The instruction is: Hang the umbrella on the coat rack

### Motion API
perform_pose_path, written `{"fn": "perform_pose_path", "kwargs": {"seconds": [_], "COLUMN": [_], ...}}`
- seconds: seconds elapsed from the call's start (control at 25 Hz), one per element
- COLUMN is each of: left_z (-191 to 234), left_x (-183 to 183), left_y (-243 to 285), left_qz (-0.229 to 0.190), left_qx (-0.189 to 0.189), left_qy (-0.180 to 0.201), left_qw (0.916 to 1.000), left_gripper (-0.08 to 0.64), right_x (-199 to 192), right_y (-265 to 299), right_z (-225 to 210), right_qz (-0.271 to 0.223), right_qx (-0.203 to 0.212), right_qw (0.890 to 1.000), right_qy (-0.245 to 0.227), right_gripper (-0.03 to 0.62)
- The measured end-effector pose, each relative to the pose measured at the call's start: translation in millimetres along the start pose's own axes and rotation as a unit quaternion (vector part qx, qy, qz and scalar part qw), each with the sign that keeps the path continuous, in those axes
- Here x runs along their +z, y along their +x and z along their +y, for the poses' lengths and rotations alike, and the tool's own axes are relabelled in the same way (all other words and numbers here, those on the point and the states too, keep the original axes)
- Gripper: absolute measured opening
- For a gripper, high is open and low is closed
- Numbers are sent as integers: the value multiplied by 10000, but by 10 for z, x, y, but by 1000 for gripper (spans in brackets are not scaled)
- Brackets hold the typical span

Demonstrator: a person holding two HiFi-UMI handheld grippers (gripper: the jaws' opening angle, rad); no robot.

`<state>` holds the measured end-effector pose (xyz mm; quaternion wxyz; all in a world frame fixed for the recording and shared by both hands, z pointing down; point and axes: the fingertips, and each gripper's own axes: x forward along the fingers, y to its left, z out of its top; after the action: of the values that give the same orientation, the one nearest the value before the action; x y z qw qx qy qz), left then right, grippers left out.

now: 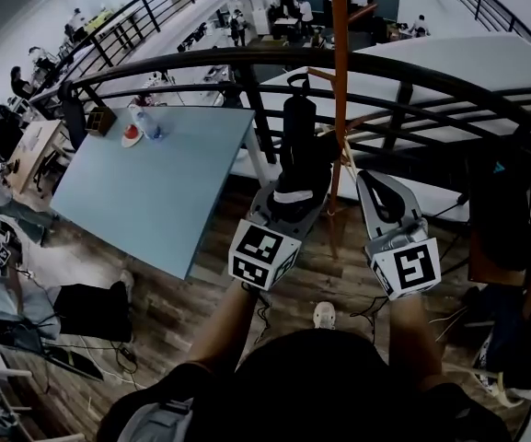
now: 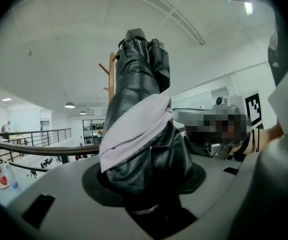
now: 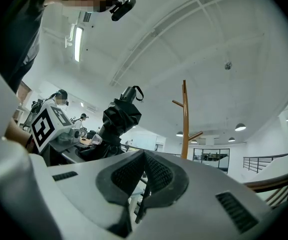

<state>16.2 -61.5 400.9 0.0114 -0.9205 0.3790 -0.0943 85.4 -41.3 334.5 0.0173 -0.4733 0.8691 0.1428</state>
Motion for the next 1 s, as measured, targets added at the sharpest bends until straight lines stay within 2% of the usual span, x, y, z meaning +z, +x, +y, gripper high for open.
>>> {"fn": "perform_pose_path", "kwargs": {"seconds": [0.6,1.0], "left_z": [261,399], "left_x": [559,885], "left_y": [788,971], "left_qz": [-274,-394], "left_qx": [192,391], "left_qy": [255,216], "left_qw": [9991,9982], "left_gripper": [230,230], "right_x": [308,535], "right_y": [493,642], "right_z": [-958,-1185], "right_qz": [-597,-900], "right_qx": [105,270], "right_qw": [9974,9949], "right_qy": [-391,-379], "right_gripper": [31,30]}}
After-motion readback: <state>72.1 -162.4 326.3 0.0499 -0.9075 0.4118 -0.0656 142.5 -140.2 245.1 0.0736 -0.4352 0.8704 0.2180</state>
